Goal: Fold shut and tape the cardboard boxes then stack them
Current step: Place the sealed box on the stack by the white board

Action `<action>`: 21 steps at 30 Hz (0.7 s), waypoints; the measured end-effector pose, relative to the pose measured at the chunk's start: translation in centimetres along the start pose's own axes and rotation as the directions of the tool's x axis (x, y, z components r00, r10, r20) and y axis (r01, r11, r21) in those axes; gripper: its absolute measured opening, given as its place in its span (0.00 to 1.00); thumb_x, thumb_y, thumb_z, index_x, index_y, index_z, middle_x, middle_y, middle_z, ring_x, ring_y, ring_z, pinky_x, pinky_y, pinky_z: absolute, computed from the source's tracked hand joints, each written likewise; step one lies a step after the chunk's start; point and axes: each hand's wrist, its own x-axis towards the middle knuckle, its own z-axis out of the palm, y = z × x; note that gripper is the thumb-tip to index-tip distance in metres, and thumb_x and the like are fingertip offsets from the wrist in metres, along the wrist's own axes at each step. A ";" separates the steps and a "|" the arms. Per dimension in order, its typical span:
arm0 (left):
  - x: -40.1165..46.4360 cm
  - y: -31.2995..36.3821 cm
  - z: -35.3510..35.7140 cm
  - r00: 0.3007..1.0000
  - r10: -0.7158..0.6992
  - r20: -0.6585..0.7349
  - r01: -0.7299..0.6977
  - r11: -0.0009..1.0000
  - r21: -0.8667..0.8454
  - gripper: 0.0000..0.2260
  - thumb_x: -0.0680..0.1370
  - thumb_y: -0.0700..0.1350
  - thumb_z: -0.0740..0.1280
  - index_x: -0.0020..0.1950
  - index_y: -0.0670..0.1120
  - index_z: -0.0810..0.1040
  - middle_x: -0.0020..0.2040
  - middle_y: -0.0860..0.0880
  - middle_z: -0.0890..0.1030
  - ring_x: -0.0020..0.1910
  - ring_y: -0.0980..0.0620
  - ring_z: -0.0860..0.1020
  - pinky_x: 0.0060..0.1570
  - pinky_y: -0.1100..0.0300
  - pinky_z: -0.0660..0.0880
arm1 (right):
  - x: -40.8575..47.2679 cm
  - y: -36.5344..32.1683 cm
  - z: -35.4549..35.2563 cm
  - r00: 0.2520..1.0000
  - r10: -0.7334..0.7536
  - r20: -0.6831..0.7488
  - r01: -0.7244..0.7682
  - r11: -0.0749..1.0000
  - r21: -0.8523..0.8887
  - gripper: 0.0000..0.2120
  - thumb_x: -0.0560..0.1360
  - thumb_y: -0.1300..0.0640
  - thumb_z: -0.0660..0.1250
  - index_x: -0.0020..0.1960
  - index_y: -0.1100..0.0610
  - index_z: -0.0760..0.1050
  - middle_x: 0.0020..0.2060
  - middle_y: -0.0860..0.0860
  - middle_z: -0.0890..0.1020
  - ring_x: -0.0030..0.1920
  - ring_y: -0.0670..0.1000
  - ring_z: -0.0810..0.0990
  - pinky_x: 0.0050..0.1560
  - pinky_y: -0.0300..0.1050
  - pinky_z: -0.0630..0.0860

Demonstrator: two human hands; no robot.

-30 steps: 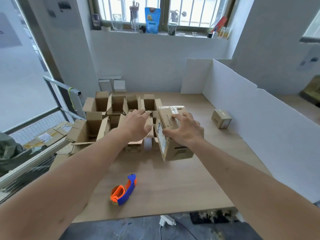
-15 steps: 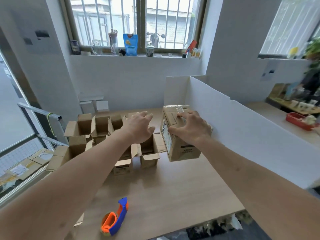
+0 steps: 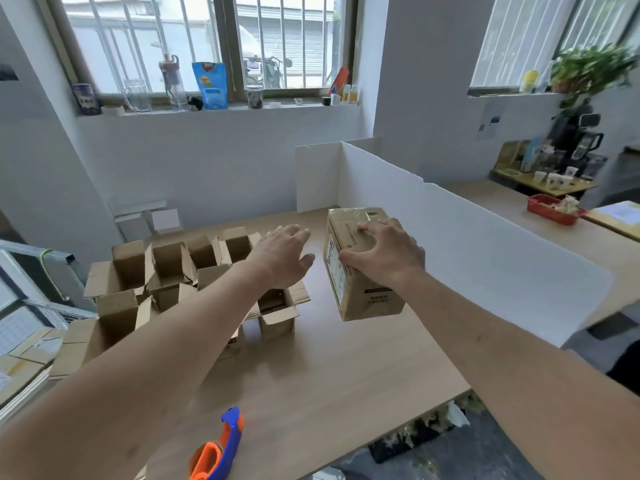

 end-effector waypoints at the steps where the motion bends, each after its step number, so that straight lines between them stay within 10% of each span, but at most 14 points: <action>1: 0.6 0.7 0.4 1.000 0.004 0.007 -0.004 1.000 0.002 0.28 0.84 0.56 0.60 0.82 0.48 0.60 0.81 0.48 0.62 0.80 0.42 0.59 0.78 0.44 0.59 | 0.3 0.9 -0.1 1.000 0.001 0.005 -0.001 1.000 0.003 0.42 0.57 0.26 0.64 0.69 0.37 0.73 0.68 0.43 0.71 0.64 0.57 0.75 0.63 0.54 0.69; 21: 15.7 17.4 12.9 0.991 -0.070 0.115 0.072 0.997 -0.016 0.23 0.84 0.55 0.60 0.75 0.45 0.68 0.72 0.46 0.72 0.70 0.42 0.71 0.67 0.48 0.70 | 12.0 24.9 -0.5 0.983 -0.022 0.180 0.030 0.999 -0.041 0.42 0.57 0.26 0.63 0.70 0.37 0.71 0.67 0.43 0.72 0.62 0.58 0.74 0.61 0.55 0.68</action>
